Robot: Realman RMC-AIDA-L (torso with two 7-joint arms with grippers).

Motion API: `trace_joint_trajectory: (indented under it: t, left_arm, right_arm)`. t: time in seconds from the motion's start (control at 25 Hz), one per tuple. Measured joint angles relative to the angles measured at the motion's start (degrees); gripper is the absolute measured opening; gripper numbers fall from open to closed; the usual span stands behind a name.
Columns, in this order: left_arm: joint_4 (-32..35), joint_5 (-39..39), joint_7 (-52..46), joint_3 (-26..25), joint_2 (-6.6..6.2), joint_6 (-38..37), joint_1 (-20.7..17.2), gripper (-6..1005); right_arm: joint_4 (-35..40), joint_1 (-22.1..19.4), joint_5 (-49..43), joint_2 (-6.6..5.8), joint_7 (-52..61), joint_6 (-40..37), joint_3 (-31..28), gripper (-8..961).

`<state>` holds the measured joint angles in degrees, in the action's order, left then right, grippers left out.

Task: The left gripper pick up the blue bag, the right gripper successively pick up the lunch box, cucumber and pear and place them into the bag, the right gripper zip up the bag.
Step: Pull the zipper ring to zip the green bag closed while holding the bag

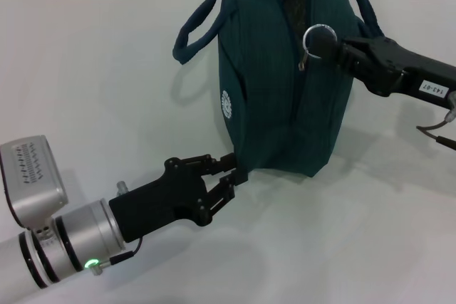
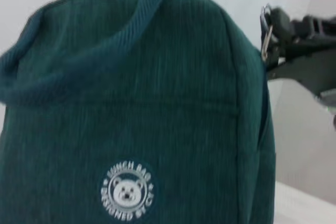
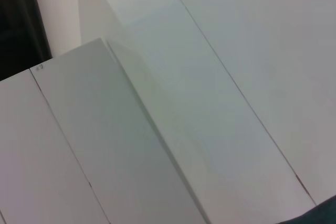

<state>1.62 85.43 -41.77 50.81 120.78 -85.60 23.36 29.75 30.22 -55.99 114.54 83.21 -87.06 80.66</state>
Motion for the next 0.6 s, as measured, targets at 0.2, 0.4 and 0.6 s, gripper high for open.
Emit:
trace_joint_trajectory:
  t: [0.2, 0.4, 0.6]
  left_arm:
    - [-0.6, -1.5, 0.2, 0.0, -0.02, -2.5, 0.1, 262]
    - [-3.7, -4.1, 0.9, -0.1, -0.01, -3.7, 0.6, 343]
    - [-9.2, -9.5, 4.4, -0.2, -0.02, -3.4, 2.0, 510]
  right_arm:
    - [0.0, -0.3, 0.0, 0.19, -0.1, -0.1, -0.1, 9]
    - [0.0, -0.7, 0.0, 0.42, -0.3, -0.3, 0.1, 9]
    - [0.0, -0.8, 0.0, 0.51, -0.3, -0.7, 0.2, 9]
